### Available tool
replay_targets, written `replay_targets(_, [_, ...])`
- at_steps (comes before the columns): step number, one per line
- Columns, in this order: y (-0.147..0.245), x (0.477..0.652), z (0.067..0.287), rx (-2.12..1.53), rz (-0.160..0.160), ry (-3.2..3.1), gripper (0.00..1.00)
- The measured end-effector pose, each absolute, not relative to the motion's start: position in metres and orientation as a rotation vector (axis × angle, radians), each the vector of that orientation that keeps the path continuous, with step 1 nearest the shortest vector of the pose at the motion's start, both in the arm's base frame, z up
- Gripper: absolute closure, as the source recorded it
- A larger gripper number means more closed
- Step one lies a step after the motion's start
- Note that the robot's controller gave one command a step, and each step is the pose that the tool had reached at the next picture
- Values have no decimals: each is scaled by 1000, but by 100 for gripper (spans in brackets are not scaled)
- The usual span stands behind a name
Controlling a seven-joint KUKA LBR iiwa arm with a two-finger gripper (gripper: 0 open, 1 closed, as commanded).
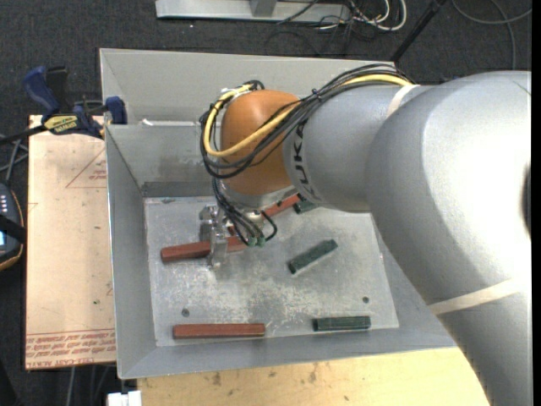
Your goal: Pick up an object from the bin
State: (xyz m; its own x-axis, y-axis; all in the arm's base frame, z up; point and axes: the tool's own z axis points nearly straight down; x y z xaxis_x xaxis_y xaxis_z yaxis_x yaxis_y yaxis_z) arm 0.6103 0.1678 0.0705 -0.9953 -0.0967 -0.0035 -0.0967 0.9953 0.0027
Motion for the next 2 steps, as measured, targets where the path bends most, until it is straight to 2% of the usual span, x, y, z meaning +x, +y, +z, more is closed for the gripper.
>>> replay_targets(1, [168, 610, 71, -151, 5, 3135, 100])
replay_targets(2, [173, 609, 193, -239, 2, 3130, 100])
